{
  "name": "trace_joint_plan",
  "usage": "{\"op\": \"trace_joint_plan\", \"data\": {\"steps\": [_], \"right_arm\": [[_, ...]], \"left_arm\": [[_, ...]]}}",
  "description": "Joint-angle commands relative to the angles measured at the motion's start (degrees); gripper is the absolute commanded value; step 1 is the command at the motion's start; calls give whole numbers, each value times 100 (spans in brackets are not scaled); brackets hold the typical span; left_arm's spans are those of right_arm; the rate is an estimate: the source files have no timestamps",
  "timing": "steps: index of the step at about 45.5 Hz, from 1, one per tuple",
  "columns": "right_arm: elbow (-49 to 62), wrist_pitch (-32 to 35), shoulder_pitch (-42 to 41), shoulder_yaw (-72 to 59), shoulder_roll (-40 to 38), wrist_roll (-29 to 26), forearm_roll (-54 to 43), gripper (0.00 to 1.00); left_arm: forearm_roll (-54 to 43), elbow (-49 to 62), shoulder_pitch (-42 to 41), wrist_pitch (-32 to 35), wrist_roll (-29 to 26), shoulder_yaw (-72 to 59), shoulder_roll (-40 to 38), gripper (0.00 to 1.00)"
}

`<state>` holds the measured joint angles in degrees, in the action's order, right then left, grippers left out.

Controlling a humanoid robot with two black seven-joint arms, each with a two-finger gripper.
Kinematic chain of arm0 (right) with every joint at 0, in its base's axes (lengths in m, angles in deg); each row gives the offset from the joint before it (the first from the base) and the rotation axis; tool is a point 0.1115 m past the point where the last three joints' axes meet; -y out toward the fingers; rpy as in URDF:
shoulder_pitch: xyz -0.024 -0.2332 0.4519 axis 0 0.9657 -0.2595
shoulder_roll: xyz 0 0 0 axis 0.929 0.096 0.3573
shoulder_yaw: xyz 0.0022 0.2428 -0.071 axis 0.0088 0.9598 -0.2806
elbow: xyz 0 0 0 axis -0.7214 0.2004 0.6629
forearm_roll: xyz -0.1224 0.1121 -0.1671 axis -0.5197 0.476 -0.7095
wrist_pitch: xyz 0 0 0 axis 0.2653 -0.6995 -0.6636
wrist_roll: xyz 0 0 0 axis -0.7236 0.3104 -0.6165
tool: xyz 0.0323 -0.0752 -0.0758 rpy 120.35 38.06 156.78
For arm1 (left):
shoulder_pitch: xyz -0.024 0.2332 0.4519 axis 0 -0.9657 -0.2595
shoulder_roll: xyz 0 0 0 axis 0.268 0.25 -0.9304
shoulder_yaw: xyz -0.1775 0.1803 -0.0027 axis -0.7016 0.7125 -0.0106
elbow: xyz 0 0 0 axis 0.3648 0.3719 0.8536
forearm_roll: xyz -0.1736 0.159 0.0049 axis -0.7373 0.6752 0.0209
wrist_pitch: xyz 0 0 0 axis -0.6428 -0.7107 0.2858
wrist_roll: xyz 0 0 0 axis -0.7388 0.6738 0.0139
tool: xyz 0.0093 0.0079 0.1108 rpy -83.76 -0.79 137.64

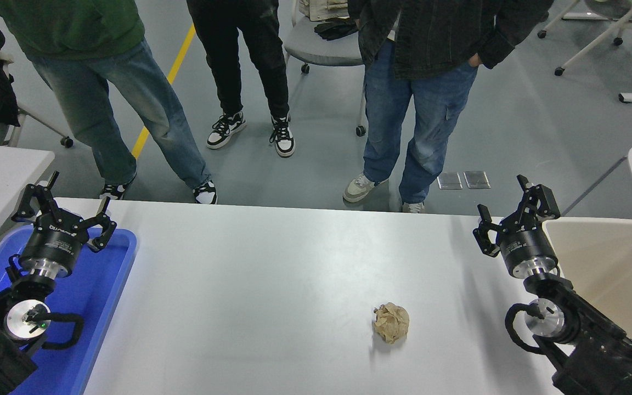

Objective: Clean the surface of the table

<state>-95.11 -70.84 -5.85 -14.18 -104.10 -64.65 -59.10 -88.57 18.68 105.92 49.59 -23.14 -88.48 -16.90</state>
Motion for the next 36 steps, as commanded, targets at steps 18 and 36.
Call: {"op": "trace_joint_plan", "data": {"steps": [18,36], "right_arm": [[-3906,-1176,-671,-3165,-2339,-3263,-2778,100],[-3836,-560,-3219,-6163,-2049,-4177,-3640,100]], "left_arm": [[6,0,0,0,2,0,0,100],[6,0,0,9,11,0,0,100]]}}
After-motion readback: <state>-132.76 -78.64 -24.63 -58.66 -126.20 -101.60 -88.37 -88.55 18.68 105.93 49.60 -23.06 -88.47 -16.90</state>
